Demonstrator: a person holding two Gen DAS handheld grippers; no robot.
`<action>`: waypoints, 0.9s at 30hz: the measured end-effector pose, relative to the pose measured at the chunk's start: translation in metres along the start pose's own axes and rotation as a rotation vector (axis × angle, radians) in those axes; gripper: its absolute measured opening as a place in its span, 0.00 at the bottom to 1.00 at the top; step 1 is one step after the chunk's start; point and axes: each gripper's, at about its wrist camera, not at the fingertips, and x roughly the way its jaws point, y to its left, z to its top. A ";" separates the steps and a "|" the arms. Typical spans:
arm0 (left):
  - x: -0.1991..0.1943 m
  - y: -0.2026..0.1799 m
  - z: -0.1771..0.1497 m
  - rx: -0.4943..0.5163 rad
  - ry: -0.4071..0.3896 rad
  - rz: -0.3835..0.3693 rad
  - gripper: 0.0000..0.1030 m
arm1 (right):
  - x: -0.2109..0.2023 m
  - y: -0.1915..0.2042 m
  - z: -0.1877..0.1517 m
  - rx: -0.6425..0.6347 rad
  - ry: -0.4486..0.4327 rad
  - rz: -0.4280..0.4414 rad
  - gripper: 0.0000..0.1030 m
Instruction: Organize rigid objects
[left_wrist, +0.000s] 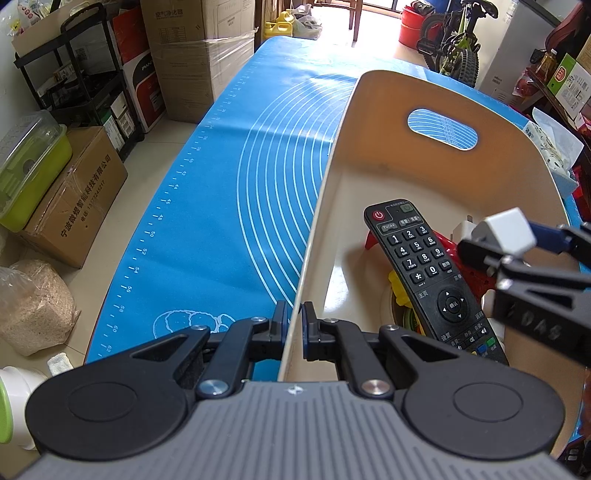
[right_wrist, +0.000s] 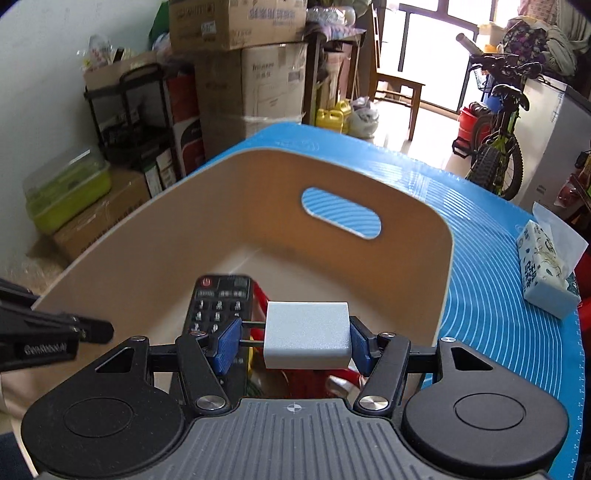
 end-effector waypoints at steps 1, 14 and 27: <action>0.000 -0.001 0.000 0.001 0.000 0.001 0.09 | 0.000 0.001 0.001 -0.005 0.002 0.001 0.62; -0.003 -0.006 0.001 0.014 -0.015 0.021 0.09 | -0.019 -0.008 0.002 0.066 -0.003 0.023 0.81; -0.059 -0.040 0.002 0.093 -0.193 0.028 0.67 | -0.089 -0.031 0.001 0.156 -0.141 0.010 0.96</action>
